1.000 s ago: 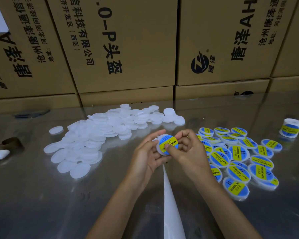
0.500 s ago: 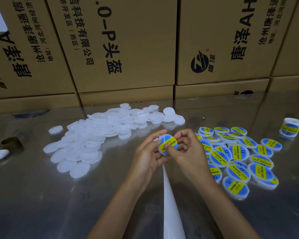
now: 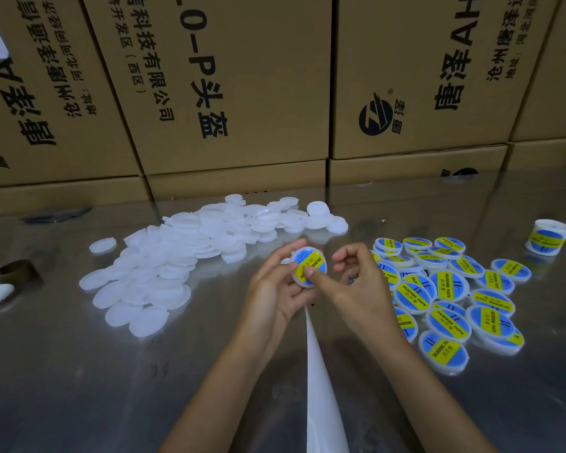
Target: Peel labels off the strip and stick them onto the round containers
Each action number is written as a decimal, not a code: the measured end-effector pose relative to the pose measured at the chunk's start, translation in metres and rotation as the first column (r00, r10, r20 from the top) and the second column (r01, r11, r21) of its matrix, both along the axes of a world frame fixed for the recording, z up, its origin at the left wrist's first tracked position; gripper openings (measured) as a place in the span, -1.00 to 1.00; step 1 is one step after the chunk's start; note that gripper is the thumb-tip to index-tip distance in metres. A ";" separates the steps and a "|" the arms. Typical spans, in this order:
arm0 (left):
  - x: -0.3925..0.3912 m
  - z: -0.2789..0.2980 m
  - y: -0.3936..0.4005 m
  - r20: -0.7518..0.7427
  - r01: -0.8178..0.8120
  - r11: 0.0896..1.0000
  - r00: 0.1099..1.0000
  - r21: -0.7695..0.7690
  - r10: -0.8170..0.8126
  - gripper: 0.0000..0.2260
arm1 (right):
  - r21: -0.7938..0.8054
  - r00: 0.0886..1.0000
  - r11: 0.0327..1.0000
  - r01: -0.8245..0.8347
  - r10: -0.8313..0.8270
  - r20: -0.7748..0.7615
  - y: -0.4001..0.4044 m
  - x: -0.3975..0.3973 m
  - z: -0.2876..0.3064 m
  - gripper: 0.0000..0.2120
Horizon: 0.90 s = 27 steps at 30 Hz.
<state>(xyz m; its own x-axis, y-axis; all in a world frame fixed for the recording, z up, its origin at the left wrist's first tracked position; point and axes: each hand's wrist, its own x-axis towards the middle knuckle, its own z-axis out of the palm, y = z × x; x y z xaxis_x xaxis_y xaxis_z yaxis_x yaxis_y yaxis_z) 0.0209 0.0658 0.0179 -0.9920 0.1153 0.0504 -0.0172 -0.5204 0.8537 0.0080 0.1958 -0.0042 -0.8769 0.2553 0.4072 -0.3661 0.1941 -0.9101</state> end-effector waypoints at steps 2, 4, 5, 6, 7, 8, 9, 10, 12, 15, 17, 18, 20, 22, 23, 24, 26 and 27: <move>0.000 0.001 -0.001 0.030 0.033 0.996 0.999 0.081 -0.036 -0.70 | -0.029 1.000 1.000 -0.012 0.013 0.027 0.001 -0.001 -0.001 -0.66; 0.000 0.001 -0.002 0.055 0.048 0.990 0.997 0.135 -0.056 -0.69 | -0.031 0.999 0.999 -0.023 0.025 0.043 0.002 -0.003 -0.003 -0.72; 0.000 0.001 -0.002 0.064 0.048 0.987 0.996 0.152 -0.058 -0.69 | -0.027 0.999 0.999 -0.019 0.020 0.040 0.001 -0.003 -0.004 -0.75; 0.000 0.001 -0.002 0.072 0.044 0.986 0.996 0.163 -0.056 -0.68 | -0.017 0.999 1.000 -0.009 0.009 0.033 0.001 -0.003 -0.005 -0.76; -0.001 0.001 -0.002 0.074 0.041 0.984 0.996 0.171 -0.055 -0.67 | 0.008 1.000 1.000 0.004 -0.005 0.027 0.000 -0.002 -0.006 -0.73; -0.001 0.001 -0.001 0.072 0.043 0.983 0.996 0.179 -0.057 -0.65 | 0.047 1.000 0.999 0.013 -0.014 0.024 -0.001 -0.001 -0.006 -0.69; 0.000 0.001 0.000 0.067 0.051 0.981 0.996 0.188 -0.065 -0.62 | 0.092 1.000 0.996 0.012 -0.014 0.017 -0.002 0.001 -0.006 -0.64; 0.001 0.001 0.001 0.058 0.065 0.978 0.995 0.196 -0.077 -0.59 | 0.129 1.000 0.992 0.007 -0.007 0.003 -0.004 0.002 -0.006 -0.61; 0.003 0.000 0.004 0.040 0.091 0.975 0.994 0.202 -0.101 -0.56 | 0.162 1.000 0.987 0.009 -0.004 -0.031 -0.006 0.004 -0.007 -0.64; 0.003 -0.002 0.005 0.029 0.126 0.978 0.991 0.168 -0.132 -0.58 | 0.190 0.994 0.979 0.076 -0.059 -0.093 -0.002 0.003 -0.008 -0.65; 0.003 -0.003 0.005 0.012 0.145 0.983 0.989 0.117 -0.147 -0.60 | 0.177 0.991 0.980 0.086 -0.066 -0.114 0.001 0.003 -0.008 -0.66; 0.003 -0.004 0.005 -0.002 0.145 0.987 0.989 0.075 -0.145 -0.62 | 0.173 0.991 0.981 0.082 -0.062 -0.117 0.002 0.003 -0.008 -0.67; 0.003 -0.006 0.005 -0.042 0.110 0.994 0.993 -0.021 -0.111 -0.69 | 0.178 0.991 0.981 0.072 -0.050 -0.127 0.003 0.003 -0.007 -0.73; 0.003 -0.008 0.002 -0.094 0.041 0.987 0.994 -0.156 -0.056 -0.71 | 0.197 0.988 0.977 0.079 -0.050 -0.146 0.005 0.003 -0.007 -0.76; 0.002 -0.009 0.000 -0.132 -0.001 0.970 0.991 -0.244 -0.032 -0.70 | 0.213 0.986 0.973 0.088 -0.054 -0.157 0.006 0.003 -0.007 -0.76; 0.002 -0.009 -0.002 -0.174 -0.035 0.945 0.985 -0.325 -0.023 -0.69 | 0.229 0.985 0.969 0.089 -0.052 -0.164 0.008 0.002 -0.007 -0.75; 0.002 -0.009 -0.006 -0.226 -0.049 0.904 0.973 -0.425 -0.054 -0.61 | 0.267 0.988 0.962 0.062 -0.021 -0.156 0.011 0.001 -0.007 -0.75; 0.001 -0.008 -0.007 -0.230 -0.031 0.895 0.970 -0.445 -0.080 -0.58 | 0.288 0.989 0.957 0.045 -0.003 -0.147 0.011 0.001 -0.007 -0.75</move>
<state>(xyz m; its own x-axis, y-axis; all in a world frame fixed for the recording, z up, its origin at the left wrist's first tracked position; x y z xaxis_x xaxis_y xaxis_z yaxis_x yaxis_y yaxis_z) 0.0223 0.0586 0.0095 -0.9538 0.2047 0.2201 0.2056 -0.0900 0.9745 0.0094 0.2071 -0.0113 -0.7989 0.1279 0.5878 -0.4806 0.4519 -0.7515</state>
